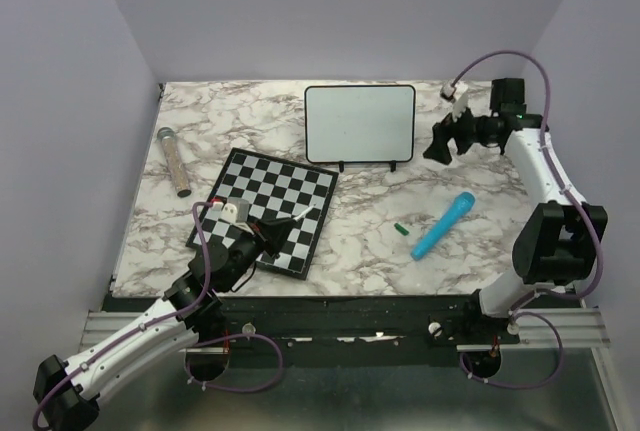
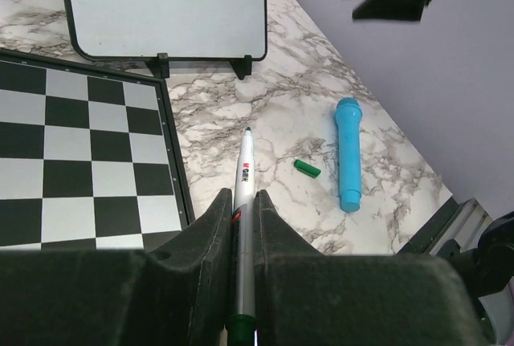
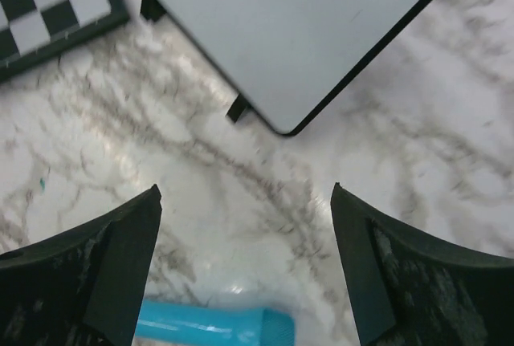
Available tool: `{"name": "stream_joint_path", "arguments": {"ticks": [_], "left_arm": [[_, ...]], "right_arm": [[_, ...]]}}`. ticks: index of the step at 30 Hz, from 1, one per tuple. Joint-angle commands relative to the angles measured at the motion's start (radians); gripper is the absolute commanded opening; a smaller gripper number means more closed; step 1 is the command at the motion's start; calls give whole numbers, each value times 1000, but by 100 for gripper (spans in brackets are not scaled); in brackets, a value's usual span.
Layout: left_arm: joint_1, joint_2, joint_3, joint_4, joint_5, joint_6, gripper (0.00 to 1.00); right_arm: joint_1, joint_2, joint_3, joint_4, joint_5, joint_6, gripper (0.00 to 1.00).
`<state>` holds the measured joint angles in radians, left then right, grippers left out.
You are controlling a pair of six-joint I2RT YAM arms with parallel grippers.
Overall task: Write a sentence on the whiteboard
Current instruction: Pick up the whiteboard from the whiteboard stand.
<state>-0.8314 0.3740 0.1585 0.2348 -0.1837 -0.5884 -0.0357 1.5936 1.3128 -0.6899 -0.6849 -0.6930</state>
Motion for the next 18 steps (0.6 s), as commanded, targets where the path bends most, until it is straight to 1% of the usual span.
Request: {"name": "stream_joint_path", "arguments": {"ticks": [1, 2, 3, 6, 9, 13, 18], "left_arm": [[6, -7, 22, -26, -19, -2, 0], [8, -7, 24, -28, -19, -2, 0], [8, -9, 27, -28, -17, -1, 0], [8, -4, 33, -37, -16, 5, 0], [9, 0, 39, -37, -16, 13, 0], [9, 11, 42, -22, -22, 27, 0], [8, 48, 52, 14, -26, 39, 0]], "right_arm": [[-75, 146, 225, 59, -221, 179, 93], [-79, 184, 256, 75, -238, 235, 93], [-81, 243, 316, 85, -252, 259, 93], [-84, 362, 411, 127, -283, 344, 93], [-84, 425, 456, 174, -336, 424, 93], [-84, 499, 512, 243, -347, 515, 93], [-81, 617, 574, 271, -407, 613, 92]]}}
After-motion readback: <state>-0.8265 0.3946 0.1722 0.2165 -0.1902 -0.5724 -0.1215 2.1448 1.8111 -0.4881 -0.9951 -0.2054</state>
